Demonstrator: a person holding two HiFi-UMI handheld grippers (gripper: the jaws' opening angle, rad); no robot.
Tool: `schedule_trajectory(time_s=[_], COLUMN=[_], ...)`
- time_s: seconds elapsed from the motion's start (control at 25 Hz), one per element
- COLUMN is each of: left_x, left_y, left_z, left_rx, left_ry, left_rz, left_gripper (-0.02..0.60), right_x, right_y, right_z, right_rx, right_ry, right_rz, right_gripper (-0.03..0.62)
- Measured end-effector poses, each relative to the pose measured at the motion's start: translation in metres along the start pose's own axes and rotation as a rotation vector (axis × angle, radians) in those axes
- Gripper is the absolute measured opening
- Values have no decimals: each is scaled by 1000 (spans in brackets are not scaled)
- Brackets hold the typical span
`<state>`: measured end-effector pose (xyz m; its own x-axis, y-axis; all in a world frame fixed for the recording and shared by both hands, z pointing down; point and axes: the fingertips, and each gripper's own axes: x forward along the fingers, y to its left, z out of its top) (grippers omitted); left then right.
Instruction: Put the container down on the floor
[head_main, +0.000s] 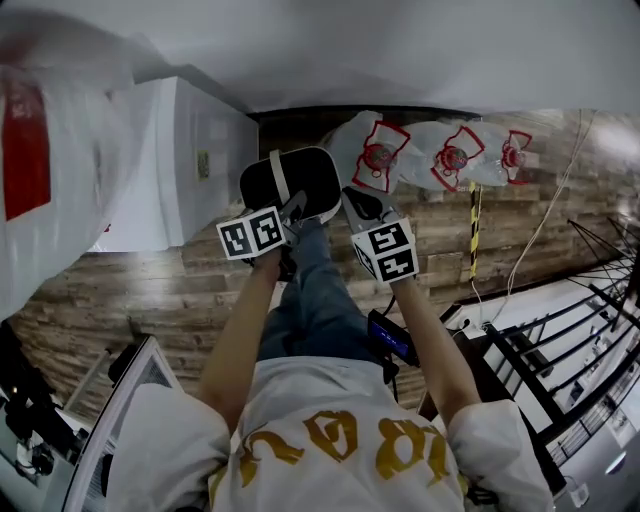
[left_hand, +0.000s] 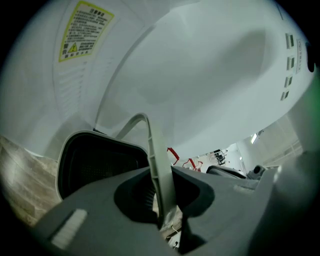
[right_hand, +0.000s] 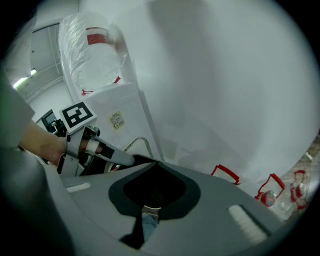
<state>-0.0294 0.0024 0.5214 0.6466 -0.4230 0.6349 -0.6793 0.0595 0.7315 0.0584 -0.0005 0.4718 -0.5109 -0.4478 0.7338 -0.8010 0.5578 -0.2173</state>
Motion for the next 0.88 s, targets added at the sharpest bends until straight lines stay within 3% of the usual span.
schedule_trajectory(time_s=[0.16, 0.44, 0.68, 0.88], left_x=[14, 35, 52, 65], left_y=[10, 44, 64, 77], left_z=[0, -2, -7, -14], left_rx=[-42, 16, 17, 8], left_ry=[-34, -21, -15, -20], left_rz=[9, 76, 101, 110], left_gripper=[60, 57, 57, 56], right_x=[11, 42, 68, 89], right_y=[-3, -23, -28, -20], right_z=[-15, -42, -58, -64], right_rx=[61, 24, 26, -40], right_ry=[4, 49, 85, 90], right_rz=[31, 35, 39, 81], right_gripper=[31, 31, 31, 31])
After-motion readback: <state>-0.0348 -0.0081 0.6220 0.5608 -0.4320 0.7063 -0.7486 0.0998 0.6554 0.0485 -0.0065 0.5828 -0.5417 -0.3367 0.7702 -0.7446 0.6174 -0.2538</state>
